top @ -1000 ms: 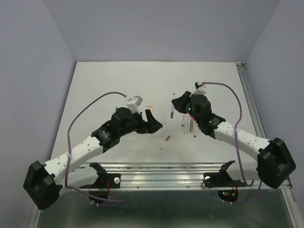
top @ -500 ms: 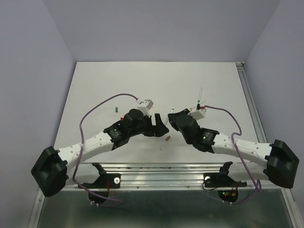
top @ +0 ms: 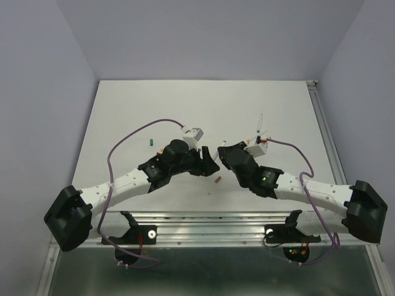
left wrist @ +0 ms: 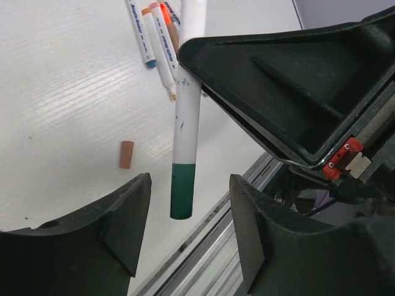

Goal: Open the pen caps

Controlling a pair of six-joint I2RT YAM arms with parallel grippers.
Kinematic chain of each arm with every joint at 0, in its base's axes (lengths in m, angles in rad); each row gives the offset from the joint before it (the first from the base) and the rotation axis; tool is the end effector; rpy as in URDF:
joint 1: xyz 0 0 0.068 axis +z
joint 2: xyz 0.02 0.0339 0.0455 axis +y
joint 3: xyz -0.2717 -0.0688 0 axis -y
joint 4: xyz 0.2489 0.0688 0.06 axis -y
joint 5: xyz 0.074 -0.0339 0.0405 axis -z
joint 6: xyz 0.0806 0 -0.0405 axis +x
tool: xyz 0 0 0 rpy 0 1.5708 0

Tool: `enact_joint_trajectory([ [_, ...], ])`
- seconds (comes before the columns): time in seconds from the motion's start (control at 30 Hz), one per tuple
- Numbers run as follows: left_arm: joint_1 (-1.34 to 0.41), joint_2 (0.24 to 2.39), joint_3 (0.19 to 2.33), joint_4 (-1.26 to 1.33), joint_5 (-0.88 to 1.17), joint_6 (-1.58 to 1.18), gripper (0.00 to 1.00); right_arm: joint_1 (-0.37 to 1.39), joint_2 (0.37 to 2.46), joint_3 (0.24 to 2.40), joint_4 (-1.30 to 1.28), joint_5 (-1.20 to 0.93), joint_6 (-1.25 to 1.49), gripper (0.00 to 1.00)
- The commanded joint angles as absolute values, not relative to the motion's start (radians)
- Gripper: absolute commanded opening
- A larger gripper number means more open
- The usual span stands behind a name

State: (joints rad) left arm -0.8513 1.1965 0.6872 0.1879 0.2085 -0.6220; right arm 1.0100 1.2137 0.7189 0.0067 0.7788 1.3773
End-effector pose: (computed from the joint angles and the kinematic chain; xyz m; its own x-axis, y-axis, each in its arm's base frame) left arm 0.1932 -0.2459 0.2491 -0.6734 -0.0965 -0.7330 0.5819 0.5424 -0.6060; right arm 0.2014 0.2143 0.2411 -0.3156 0.8107 -0.4931 0.1923 0.5635 0.8034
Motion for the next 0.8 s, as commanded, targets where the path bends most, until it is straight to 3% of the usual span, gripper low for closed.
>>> enact_joint_trajectory([
  [0.0,-0.857,1.193,0.730,0.236,0.239,-0.584,0.61,1.022,1.213,0.779,0.015,0.818,1.391,0.01],
  [0.2,-0.857,1.193,0.736,0.238,0.235,-0.586,0.49,1.023,1.206,0.776,0.009,0.804,1.385,0.01],
  [0.3,-0.857,1.196,0.739,0.238,0.242,-0.584,0.37,1.020,1.204,0.767,0.026,0.799,1.382,0.01],
  [0.33,-0.857,1.195,0.739,0.238,0.244,-0.584,0.32,1.022,1.203,0.767,0.031,0.801,1.379,0.01],
  [0.43,-0.857,1.195,0.733,0.238,0.250,-0.591,0.00,1.022,1.213,0.773,0.028,0.811,1.379,0.01],
  [0.67,-0.876,1.144,0.673,0.288,0.282,-0.629,0.00,1.020,1.275,0.822,0.003,0.986,1.399,0.01],
  [0.77,-0.911,1.070,0.623,0.291,0.279,-0.647,0.00,0.980,1.333,0.943,-0.186,1.084,1.397,0.01],
])
